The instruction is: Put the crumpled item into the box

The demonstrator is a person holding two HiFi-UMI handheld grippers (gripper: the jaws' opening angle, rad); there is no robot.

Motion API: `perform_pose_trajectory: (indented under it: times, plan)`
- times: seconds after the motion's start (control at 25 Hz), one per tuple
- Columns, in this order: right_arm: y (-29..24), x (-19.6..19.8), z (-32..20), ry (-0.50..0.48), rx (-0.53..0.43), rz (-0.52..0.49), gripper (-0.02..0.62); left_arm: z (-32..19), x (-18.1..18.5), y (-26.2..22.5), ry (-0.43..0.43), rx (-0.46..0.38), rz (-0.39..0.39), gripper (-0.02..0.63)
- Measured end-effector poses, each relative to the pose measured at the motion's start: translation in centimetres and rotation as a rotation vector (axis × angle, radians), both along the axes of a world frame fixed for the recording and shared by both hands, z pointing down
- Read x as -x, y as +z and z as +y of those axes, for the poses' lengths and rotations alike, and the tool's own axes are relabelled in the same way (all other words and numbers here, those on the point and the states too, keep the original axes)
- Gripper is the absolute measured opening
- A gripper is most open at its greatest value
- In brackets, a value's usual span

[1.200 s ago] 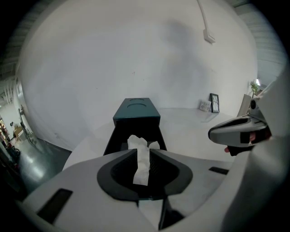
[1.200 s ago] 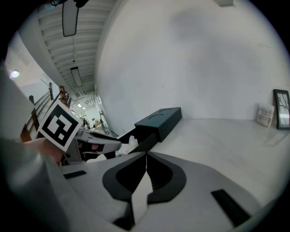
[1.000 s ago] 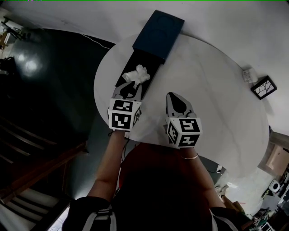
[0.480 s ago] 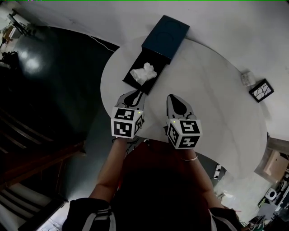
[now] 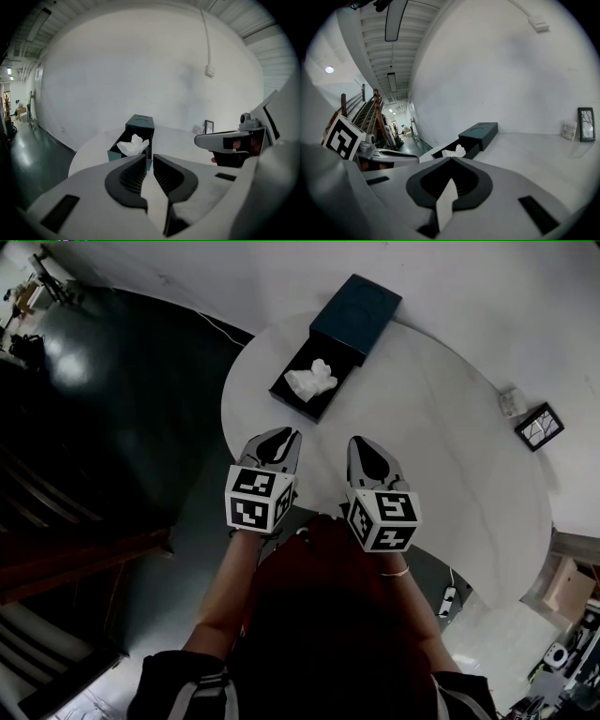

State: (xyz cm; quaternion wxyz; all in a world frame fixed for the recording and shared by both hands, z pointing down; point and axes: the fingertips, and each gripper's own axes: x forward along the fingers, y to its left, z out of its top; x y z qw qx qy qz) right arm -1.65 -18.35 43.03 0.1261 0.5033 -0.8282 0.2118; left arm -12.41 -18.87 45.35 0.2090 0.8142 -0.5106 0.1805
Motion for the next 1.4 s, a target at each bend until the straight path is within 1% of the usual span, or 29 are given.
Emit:
perform_pose_trajectory:
  times: [0.2,0.48,1.12,1.4]
  plan:
    - [-0.9,0.7,2.0,-0.016,-0.032,-0.006,0.015,2.1,0.4,-1.2,-0.017,-0.04,0.026,0.055]
    - [-2.2,1.3,4.5,-0.034,-0.077,-0.032,0.014,4.4,1.5,-3.1,-0.061,-0.12,0.064,0.029]
    - [-3.9,1.6,8.7,-0.016,-0.142,-0.033,0.014,8.8,3.7,-5.6,-0.095,-0.196,0.117,0.026]
    - [-4.2,2.4,9.7,-0.034,-0.156,-0.036,0.014,10.0,4.6,-6.7,-0.112,-0.227,0.125,0.026]
